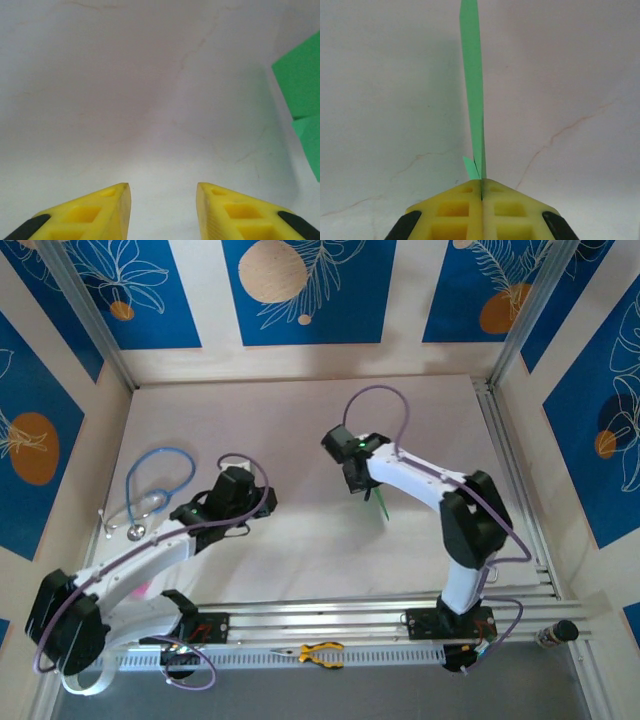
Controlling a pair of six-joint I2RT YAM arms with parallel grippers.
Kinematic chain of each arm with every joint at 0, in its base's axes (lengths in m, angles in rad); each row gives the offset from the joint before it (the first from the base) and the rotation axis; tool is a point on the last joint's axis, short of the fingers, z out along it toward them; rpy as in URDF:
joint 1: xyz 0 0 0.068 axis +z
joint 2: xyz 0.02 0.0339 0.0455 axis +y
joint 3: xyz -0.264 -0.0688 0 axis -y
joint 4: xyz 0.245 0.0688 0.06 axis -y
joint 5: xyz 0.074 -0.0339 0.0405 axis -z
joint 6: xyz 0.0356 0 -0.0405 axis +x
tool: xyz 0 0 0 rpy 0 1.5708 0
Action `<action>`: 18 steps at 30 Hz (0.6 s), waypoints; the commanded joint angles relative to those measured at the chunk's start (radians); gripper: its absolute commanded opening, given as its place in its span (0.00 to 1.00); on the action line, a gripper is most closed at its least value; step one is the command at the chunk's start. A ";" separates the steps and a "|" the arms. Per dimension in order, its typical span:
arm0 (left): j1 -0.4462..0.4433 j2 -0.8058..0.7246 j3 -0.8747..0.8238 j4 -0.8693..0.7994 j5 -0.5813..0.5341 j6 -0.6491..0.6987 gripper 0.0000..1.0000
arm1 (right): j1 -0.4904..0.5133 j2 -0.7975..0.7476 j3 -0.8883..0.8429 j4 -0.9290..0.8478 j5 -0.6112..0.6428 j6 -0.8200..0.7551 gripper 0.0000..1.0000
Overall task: Fold a paper plane with a square sheet of paper (pick it up from the middle)
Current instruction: Turn over the paper at the center of the table.
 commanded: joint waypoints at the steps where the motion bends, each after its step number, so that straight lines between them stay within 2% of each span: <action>1: 0.016 -0.081 -0.030 -0.058 -0.108 -0.033 0.40 | 0.064 0.084 0.075 -0.125 0.136 0.075 0.05; 5: 0.023 -0.155 -0.053 -0.099 -0.157 -0.035 0.42 | 0.129 0.186 0.163 -0.156 0.103 0.105 0.06; 10: 0.028 -0.185 -0.069 -0.112 -0.154 -0.043 0.43 | 0.189 0.258 0.254 -0.153 0.021 0.119 0.09; 15: 0.030 -0.174 -0.074 -0.099 -0.134 -0.057 0.43 | 0.208 0.273 0.298 -0.101 -0.144 0.105 0.15; 16: 0.030 -0.171 -0.071 -0.099 -0.130 -0.057 0.43 | 0.206 0.269 0.296 -0.084 -0.184 0.098 0.19; 18: 0.029 -0.167 -0.066 -0.097 -0.124 -0.056 0.43 | 0.194 0.241 0.277 -0.028 -0.330 0.079 0.33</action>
